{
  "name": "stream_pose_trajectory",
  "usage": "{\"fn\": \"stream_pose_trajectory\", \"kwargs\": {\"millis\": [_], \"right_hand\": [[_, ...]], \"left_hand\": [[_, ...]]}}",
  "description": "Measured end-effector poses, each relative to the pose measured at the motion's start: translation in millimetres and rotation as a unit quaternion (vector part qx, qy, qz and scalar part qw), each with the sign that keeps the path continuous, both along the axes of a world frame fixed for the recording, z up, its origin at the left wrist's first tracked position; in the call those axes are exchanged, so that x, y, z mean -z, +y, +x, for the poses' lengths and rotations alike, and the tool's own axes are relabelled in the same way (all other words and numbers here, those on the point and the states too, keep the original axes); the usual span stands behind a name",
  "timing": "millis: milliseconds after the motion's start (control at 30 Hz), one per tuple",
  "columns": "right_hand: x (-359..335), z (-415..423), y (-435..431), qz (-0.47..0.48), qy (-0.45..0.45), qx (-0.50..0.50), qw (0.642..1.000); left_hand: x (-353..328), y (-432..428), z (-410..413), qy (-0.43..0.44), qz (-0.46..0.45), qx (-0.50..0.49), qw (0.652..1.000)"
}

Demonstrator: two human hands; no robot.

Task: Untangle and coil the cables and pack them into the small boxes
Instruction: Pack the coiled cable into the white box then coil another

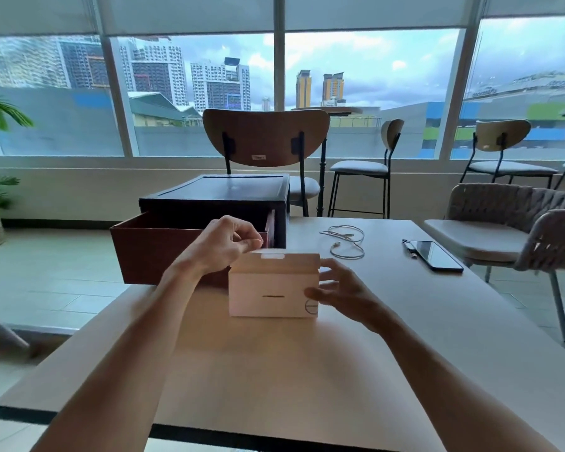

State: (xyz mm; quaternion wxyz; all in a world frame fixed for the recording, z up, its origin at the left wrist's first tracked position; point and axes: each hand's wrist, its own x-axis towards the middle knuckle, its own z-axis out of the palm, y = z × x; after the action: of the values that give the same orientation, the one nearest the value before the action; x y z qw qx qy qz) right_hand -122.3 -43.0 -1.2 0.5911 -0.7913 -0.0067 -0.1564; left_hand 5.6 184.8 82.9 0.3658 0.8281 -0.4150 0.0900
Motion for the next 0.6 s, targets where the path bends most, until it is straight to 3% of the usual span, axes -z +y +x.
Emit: {"fn": "stream_pose_trajectory", "kwargs": {"millis": [200,367,467,600], "right_hand": [[1,-14,-15,-0.037,0.034,-0.022,0.998],[2,-27,-34,0.074,0.024,-0.017,0.997],[2,-26,-53,0.110,-0.019,0.085,0.990],[13,-17,-83,0.053,-0.032,0.258,0.964]], "left_hand": [[-2,-47,-27,-0.038,-0.067,0.030,0.997],[7,-93,-55,-0.054,-0.167,0.055,0.983],[18,-128,-71,-0.047,-0.197,0.079,0.976],[41,-185,-81,0.031,-0.196,0.073,0.977]]}}
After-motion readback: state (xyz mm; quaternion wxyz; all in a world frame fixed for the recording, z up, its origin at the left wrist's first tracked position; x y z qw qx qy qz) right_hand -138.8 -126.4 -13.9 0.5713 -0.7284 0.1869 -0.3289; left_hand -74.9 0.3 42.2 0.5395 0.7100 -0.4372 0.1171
